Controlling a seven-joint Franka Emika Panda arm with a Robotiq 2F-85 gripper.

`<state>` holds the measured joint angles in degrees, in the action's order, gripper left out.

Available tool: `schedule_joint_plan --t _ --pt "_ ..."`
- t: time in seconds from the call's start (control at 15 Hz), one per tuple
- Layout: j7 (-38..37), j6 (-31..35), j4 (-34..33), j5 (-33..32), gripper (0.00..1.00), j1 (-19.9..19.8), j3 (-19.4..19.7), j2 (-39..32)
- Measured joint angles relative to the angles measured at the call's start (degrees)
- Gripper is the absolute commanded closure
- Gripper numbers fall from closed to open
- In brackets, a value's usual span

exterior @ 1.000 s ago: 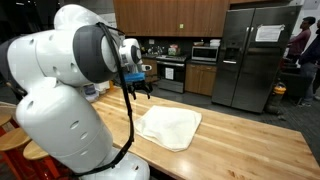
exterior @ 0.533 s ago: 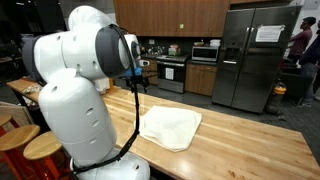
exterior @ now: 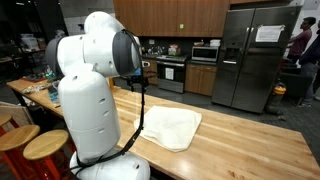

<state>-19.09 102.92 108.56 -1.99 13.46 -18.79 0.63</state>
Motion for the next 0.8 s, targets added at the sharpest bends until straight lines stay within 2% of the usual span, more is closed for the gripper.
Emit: schedule_joint_plan --t 0.8 --pt "-2.9 0.0 -5.8 -0.4 0.00 2.1 0.6 -7.2"
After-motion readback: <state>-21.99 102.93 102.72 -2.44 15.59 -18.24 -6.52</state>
